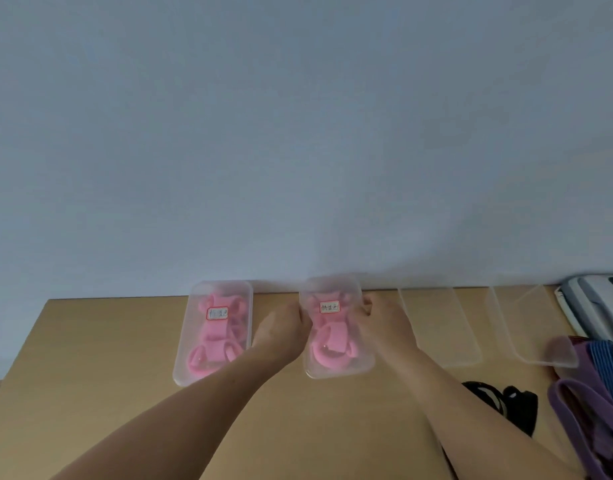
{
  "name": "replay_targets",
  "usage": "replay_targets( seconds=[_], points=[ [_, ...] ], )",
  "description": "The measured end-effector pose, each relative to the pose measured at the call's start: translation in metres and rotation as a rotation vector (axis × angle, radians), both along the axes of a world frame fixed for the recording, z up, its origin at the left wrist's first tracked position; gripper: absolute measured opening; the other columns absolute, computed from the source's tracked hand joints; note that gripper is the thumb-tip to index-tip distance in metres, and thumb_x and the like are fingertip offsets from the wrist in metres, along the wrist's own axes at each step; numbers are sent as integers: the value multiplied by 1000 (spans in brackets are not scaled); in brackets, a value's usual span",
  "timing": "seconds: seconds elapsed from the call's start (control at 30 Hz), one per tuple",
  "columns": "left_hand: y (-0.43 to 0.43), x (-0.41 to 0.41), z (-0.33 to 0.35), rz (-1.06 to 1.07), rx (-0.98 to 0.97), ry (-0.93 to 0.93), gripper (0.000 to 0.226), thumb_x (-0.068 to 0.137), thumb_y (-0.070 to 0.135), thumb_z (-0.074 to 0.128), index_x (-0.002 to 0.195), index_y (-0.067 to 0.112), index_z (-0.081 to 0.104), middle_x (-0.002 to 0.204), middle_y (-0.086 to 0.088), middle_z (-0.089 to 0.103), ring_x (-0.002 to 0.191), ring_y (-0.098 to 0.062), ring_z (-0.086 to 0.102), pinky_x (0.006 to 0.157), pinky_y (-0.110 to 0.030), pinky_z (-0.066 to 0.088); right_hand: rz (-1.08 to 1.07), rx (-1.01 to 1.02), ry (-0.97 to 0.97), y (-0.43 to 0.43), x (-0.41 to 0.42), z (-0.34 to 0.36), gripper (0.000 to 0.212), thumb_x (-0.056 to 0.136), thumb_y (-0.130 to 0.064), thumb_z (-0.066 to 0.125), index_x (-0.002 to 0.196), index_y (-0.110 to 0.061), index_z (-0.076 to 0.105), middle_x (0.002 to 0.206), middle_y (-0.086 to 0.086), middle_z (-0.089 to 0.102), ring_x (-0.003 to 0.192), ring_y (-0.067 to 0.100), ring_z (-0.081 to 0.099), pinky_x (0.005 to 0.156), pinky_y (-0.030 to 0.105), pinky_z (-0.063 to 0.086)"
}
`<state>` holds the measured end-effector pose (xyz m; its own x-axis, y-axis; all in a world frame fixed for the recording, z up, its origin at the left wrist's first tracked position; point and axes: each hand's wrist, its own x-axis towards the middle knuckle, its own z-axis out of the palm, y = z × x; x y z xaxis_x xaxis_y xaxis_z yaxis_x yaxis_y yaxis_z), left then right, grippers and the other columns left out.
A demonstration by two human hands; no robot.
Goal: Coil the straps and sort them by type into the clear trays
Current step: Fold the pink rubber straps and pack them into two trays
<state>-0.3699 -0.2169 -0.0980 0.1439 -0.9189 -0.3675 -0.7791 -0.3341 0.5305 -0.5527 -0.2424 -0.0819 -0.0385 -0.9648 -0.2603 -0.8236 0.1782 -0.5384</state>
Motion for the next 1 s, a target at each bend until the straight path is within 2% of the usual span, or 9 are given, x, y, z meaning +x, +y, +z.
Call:
replay_targets(
  seconds=[0.27,0.43,0.5,0.6,0.73,0.83,0.87,0.93,1.0],
  points=[
    [-4,-4,-8,162,49,299,20,97,21,44,86,8,54,79,-13,65,65,-23,55,60,-36,47,-51,19,-2,-8,-9,-15,23,95,-37,51,99,-20,66,93,-1,70,85,24,64,69,32,48],
    [-6,-6,-4,296,118,417,17,94,20,43,93,9,56,82,-11,65,65,-22,57,53,-34,46,-45,48,30,-18,-12,-14,33,93,-42,49,78,-17,65,72,-1,67,70,24,61,54,29,40],
    [-5,-10,-4,228,47,247,20,94,21,45,109,15,56,101,-7,63,81,-24,60,68,-42,49,-36,73,60,-22,-14,-14,38,92,-46,48,72,-17,61,67,-1,63,66,23,59,50,27,34],
    [-1,-21,-8,-3,-211,-182,60,91,14,47,147,25,32,140,-4,41,122,-27,45,93,-37,44,-24,105,63,-24,-15,-17,40,92,-44,48,64,-16,55,62,-1,57,62,24,55,49,27,30],
    [1,-29,-6,-414,-340,-437,54,91,13,54,143,16,41,156,-9,29,145,-31,23,114,-38,29,8,123,50,-23,-16,-19,36,94,-40,47,65,-18,52,65,-2,56,66,25,55,50,27,30],
    [4,-39,-4,-542,-403,-441,47,87,17,60,132,4,59,143,-16,53,138,-35,44,111,-42,38,16,111,29,-22,-16,-21,39,95,-42,47,64,-20,52,63,-4,56,61,20,54,48,26,30],
    [5,-43,-3,-532,-414,-458,49,92,21,50,136,0,55,146,-19,50,140,-35,42,113,-43,36,13,109,28,-22,-16,-22,39,96,-42,47,65,-20,52,63,-4,56,60,19,53,48,26,30],
    [7,-48,-7,-514,-310,-449,60,103,33,22,152,-2,20,162,-19,9,152,-34,7,124,-44,9,6,109,28,-22,-16,-23,40,96,-42,47,64,-19,51,61,-3,55,57,17,51,48,27,29],
    [8,-47,-14,-496,-180,-434,68,104,46,10,153,4,-9,158,-11,-22,149,-28,-23,122,-39,-14,2,116,18,-24,-17,-23,43,94,-43,49,60,-18,48,56,-2,52,54,17,48,47,28,28]
  ],
)
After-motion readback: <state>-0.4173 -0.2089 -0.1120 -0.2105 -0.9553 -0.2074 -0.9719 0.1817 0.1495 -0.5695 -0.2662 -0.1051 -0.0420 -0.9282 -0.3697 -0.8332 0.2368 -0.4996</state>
